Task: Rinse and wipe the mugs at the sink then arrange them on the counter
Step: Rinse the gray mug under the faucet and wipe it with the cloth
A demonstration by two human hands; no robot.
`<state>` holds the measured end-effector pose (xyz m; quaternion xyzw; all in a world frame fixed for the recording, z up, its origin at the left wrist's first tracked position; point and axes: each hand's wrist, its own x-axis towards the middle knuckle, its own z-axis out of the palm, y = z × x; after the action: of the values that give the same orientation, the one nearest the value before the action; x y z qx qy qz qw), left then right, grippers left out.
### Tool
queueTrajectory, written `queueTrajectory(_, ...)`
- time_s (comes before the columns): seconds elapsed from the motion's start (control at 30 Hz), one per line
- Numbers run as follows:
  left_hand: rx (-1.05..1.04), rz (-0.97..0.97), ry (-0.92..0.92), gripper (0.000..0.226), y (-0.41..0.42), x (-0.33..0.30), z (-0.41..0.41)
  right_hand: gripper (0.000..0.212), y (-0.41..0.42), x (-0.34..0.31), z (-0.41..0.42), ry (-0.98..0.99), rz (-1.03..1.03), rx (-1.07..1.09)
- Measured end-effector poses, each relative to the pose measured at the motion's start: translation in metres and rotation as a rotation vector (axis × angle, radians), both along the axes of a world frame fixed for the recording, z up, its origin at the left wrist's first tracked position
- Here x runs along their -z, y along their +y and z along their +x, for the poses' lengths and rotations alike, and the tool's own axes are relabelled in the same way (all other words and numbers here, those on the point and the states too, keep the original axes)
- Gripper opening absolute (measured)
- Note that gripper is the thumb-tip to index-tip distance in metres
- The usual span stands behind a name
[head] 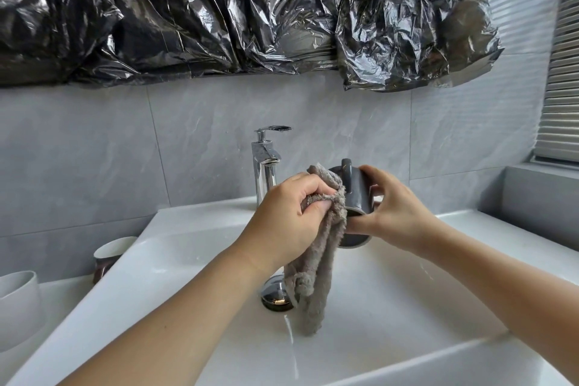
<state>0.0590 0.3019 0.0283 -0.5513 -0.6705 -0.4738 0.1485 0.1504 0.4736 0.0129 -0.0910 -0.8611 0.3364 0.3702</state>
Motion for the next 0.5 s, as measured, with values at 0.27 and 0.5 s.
queueTrajectory(0.27, -0.004, -0.053, 0.307, 0.02, 0.006, 0.007, 0.003, 0.065, -0.004, 0.0, 0.001, -0.048, 0.203, 0.055)
queueTrajectory(0.5, -0.096, -0.119, 0.504, 0.03, 0.012, 0.003, 0.009, 0.066, -0.005, -0.002, 0.003, -0.033, 0.278, 0.101)
